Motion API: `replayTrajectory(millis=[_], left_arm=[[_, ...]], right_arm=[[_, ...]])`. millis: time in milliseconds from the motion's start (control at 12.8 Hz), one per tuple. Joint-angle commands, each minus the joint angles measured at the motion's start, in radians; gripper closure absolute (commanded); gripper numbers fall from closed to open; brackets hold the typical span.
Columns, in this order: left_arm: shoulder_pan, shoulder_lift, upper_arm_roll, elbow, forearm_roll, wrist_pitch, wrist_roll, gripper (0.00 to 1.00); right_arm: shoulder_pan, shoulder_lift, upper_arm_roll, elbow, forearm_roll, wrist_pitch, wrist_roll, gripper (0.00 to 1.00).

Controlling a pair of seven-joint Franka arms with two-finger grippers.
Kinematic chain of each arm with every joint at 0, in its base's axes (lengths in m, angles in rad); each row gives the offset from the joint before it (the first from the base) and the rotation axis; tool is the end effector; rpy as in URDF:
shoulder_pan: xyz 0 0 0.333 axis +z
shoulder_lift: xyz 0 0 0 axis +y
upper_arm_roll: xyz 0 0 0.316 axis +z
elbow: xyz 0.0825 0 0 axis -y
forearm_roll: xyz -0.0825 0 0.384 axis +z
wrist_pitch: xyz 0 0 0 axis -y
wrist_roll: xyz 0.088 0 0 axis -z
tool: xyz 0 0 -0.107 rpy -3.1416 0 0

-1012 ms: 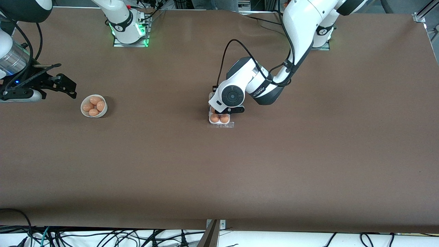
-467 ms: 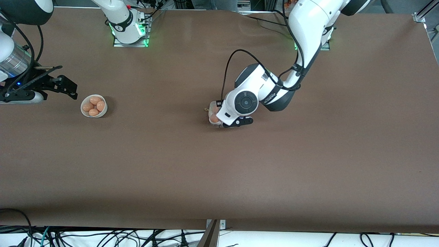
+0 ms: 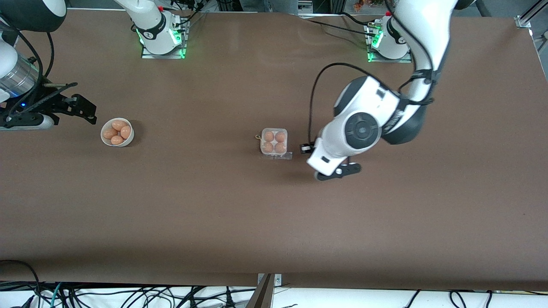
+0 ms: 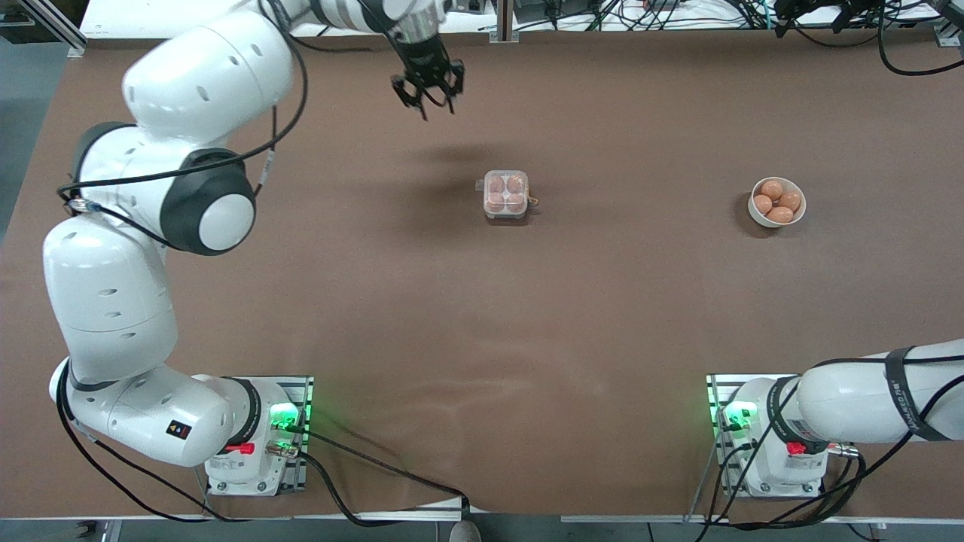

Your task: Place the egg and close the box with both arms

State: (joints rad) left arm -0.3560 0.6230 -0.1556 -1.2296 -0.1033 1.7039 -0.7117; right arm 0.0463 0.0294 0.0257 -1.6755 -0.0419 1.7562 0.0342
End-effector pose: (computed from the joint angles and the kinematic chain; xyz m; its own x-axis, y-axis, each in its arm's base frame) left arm 0.6308 -0.3347 0.4003 0.9453 0.2290 -0.2322 0.2465 -0.9679 0.0490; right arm 0.5755 0.0376 0.5746 0.9976 0.0454 0.0525 0.0434 -0.9983 0.0390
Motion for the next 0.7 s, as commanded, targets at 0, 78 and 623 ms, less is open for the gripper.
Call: replayTrajectory(millis=[0,78,623], left_arm=[[0.083,-0.060,-0.005,-0.004,0.074,-0.024,0.064,0.14],[0.115,-0.078,-0.007,-0.004,0.082,-0.024,0.090,0.12],[0.241,-0.092,0.001,0.104,0.157,-0.050,0.155,0.00]], right_arm=[[-0.006,0.004,0.000,0.019,0.019,-0.010,-0.014,0.00],[-0.006,0.004,0.000,0.019,0.019,-0.012,-0.014,0.00],[-0.006,0.004,0.000,0.019,0.019,-0.014,-0.014,0.00]])
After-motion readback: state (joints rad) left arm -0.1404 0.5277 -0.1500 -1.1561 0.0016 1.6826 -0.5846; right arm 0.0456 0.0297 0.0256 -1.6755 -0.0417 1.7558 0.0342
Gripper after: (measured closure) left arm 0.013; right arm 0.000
